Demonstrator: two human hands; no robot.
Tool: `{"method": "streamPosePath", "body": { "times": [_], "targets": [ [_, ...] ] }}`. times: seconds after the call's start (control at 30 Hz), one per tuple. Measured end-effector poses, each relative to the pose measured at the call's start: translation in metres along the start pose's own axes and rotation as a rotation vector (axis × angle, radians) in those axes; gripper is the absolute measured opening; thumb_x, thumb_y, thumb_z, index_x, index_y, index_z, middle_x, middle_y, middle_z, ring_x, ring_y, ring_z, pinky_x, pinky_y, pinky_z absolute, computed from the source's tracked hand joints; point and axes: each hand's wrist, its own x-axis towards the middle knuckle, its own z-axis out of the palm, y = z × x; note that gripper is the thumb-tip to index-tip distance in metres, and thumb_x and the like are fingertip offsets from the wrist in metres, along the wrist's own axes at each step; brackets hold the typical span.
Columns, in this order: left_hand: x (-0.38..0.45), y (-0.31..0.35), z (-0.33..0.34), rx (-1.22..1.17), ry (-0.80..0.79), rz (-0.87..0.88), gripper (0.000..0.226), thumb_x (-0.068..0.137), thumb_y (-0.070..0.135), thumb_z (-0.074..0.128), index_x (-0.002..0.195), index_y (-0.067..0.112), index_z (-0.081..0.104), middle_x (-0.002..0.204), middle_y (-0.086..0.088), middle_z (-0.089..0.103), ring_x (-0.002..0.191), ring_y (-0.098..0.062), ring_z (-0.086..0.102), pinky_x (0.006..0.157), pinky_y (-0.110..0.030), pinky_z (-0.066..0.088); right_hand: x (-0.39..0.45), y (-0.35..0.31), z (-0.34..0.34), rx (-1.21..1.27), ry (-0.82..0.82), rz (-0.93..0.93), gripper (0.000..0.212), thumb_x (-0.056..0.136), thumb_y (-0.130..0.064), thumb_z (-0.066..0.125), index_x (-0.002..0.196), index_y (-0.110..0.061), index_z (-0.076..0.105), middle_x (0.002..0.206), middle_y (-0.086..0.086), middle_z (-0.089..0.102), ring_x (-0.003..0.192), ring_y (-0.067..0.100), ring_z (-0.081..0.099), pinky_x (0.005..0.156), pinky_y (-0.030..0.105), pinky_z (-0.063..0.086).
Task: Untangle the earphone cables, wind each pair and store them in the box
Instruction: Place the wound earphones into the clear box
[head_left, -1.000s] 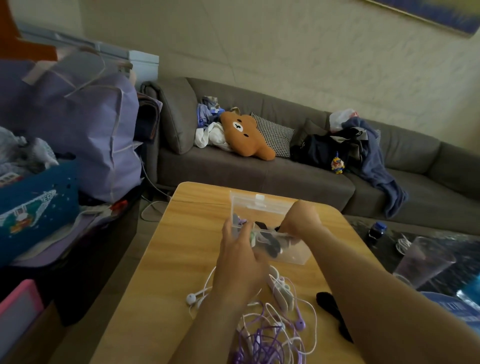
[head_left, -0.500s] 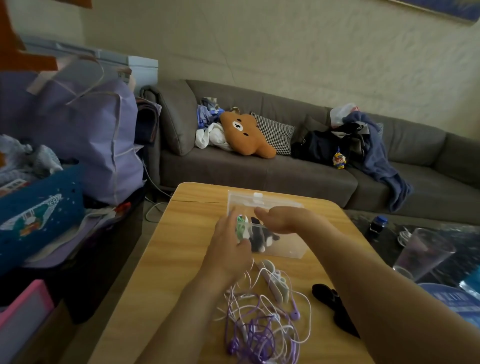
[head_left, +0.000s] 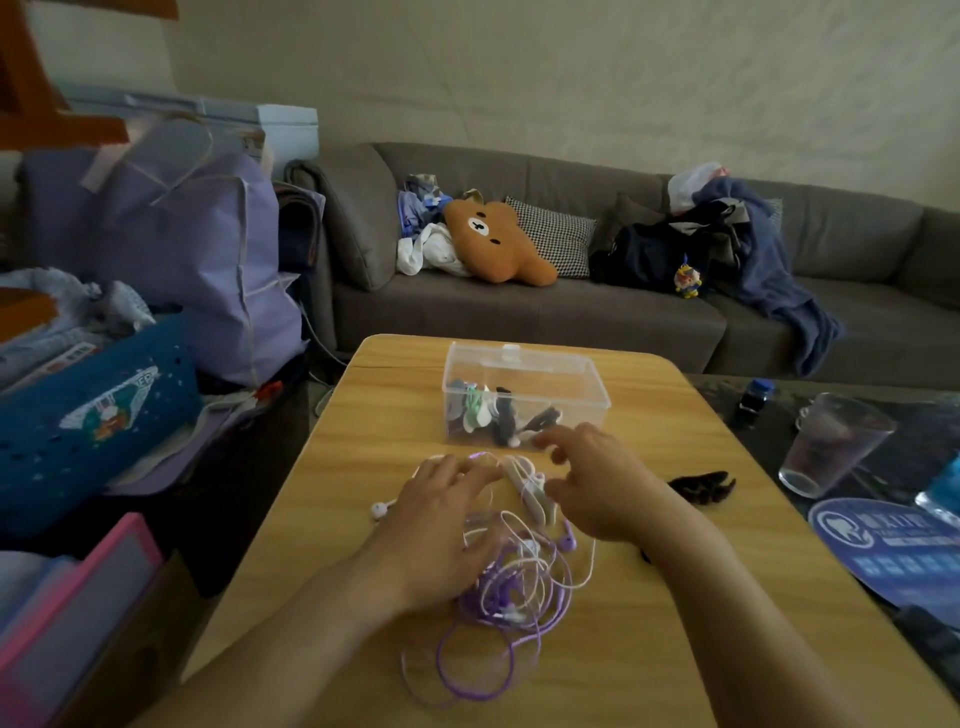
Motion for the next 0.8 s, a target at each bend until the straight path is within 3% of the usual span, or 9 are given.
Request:
{"method": "streamPosePath", "body": {
  "times": [0.1,0.17,0.27,0.37,0.47,0.57,0.63,0.73,0.8],
  "targets": [
    [-0.002,0.003,-0.003,0.035,0.003,0.017,0.04,0.097,0.044,0.053,0.134,0.027,0.054,0.132,0.012,0.045,0.128,-0.009,0.033,0.11,-0.032,0.032,-0.011,0.018,0.019,-0.061,-0.059,0.175,0.071,0.09,-0.043,0.066,0.15,-0.024,0.033,0.145,0.007,0.042,0.125,0.023,0.051,0.099,0.034,0.045],
    [-0.004,0.007,-0.006,0.109,-0.038,-0.005,0.04,0.099,0.043,0.05,0.134,0.026,0.053,0.134,0.012,0.045,0.13,-0.008,0.032,0.111,-0.032,0.03,-0.016,0.025,0.033,-0.117,-0.09,0.256,0.063,0.092,-0.042,0.065,0.145,-0.02,0.038,0.141,0.01,0.045,0.124,0.028,0.05,0.098,0.037,0.046],
    [-0.005,0.007,-0.015,0.281,-0.135,0.001,0.035,0.101,0.042,0.043,0.129,0.025,0.055,0.132,0.013,0.051,0.13,-0.008,0.034,0.112,-0.032,0.03,-0.014,0.035,0.047,-0.092,0.042,0.267,0.019,0.098,-0.032,0.056,0.108,-0.018,0.064,0.107,0.005,0.067,0.088,0.017,0.062,0.073,0.029,0.053],
    [-0.003,0.019,-0.023,0.238,0.008,0.016,0.032,0.104,0.037,0.038,0.129,0.024,0.054,0.129,0.012,0.052,0.125,-0.005,0.039,0.109,-0.031,0.035,-0.012,0.042,0.041,0.092,0.172,0.28,0.027,0.1,-0.033,0.057,0.086,-0.014,0.069,0.075,0.001,0.071,0.06,0.016,0.067,0.057,0.032,0.058],
    [-0.003,0.036,-0.025,-0.008,0.119,0.027,0.055,0.097,0.05,0.047,0.146,0.026,0.035,0.143,0.016,0.04,0.132,0.0,0.034,0.111,-0.024,0.033,-0.021,0.032,0.024,0.522,0.277,0.202,0.025,0.101,-0.031,0.054,0.091,-0.015,0.07,0.068,0.003,0.072,0.047,0.016,0.066,0.045,0.027,0.053],
    [-0.005,0.047,-0.015,-0.134,0.111,0.002,0.102,0.079,0.061,0.068,0.155,0.03,0.009,0.146,0.025,0.025,0.134,0.009,0.023,0.105,-0.006,0.021,-0.031,0.018,0.011,0.863,0.305,0.008,0.021,0.1,-0.033,0.055,0.104,-0.021,0.07,0.074,0.007,0.074,0.052,0.026,0.067,0.047,0.032,0.054],
    [-0.004,0.049,-0.008,-0.237,0.139,0.016,0.11,0.074,0.056,0.078,0.155,0.032,0.008,0.143,0.029,0.03,0.131,0.015,0.026,0.099,0.0,0.026,-0.035,0.013,0.006,0.977,0.268,-0.155,0.025,0.099,-0.032,0.052,0.111,-0.019,0.07,0.08,0.011,0.073,0.057,0.029,0.067,0.048,0.033,0.055],
    [0.004,0.042,-0.005,-0.417,0.084,0.036,0.068,0.081,0.032,0.08,0.138,0.032,0.045,0.107,0.023,0.066,0.105,0.007,0.06,0.086,-0.014,0.048,-0.034,0.008,0.003,1.194,0.275,-0.302,0.031,0.098,-0.029,0.049,0.112,-0.01,0.069,0.087,0.015,0.07,0.071,0.028,0.066,0.054,0.032,0.054],
    [0.007,0.036,-0.005,-0.306,-0.044,0.08,0.021,0.086,0.022,0.075,0.105,0.025,0.067,0.075,0.026,0.064,0.071,0.005,0.061,0.067,-0.019,0.046,-0.032,0.008,0.0,1.362,0.341,-0.312,0.031,0.097,-0.03,0.048,0.106,-0.009,0.068,0.086,0.011,0.066,0.079,0.023,0.064,0.058,0.032,0.053]
  ]
}}
